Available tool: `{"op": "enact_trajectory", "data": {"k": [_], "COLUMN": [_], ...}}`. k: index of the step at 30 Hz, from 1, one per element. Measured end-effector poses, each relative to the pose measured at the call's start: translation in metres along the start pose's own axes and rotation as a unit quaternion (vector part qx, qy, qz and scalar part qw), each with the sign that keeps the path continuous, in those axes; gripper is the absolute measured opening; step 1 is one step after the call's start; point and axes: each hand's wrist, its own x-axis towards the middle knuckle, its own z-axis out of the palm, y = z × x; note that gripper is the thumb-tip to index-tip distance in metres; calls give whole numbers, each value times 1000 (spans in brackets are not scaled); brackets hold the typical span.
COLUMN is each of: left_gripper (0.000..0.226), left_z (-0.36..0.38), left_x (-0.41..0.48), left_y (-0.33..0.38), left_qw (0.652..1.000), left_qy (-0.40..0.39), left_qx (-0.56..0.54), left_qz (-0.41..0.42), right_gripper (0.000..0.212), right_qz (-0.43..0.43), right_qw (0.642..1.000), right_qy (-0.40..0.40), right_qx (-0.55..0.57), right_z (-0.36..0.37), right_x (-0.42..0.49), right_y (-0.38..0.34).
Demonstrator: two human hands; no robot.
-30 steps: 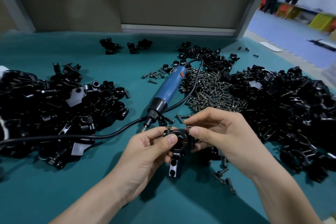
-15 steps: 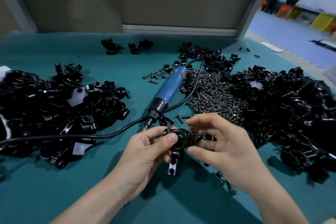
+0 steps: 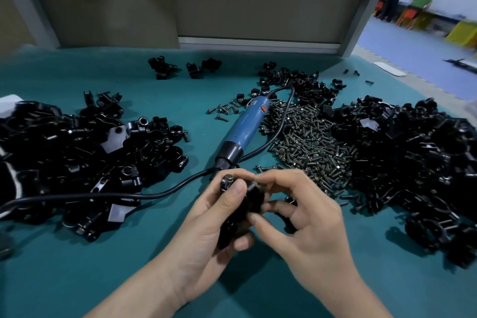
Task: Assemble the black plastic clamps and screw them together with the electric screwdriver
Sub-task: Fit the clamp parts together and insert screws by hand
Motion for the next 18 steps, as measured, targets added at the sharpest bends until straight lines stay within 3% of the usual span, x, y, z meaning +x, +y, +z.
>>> {"op": "enact_trajectory", "data": {"k": [3,6,10,14,18], "left_gripper": [60,45,26,44,31], "left_z": [-3,-3,-2,-1,-2], "left_x": [2,4,5,4,3], "left_y": [-1,-1,4,6,6], "left_qw": [1000,999,998,998,999], "left_qy": [10,25,52,65,49], "left_qx": [-16,-20,-15,-4,-3], "left_qz": [-8,-11,-10,-10,-6], "right_gripper": [49,56,39,34,29], "right_qz": [-15,-26,-42,-3,52], "right_qw": [1000,998,987,998,998], "right_qy": [12,15,41,27,9], "right_qx": [-21,-50,-152,-55,33], "right_z": [6,10,9,12,6], "right_x": [-2,-2,1,2,8], "right_y": [0,-2,-2,-3,-7]}}
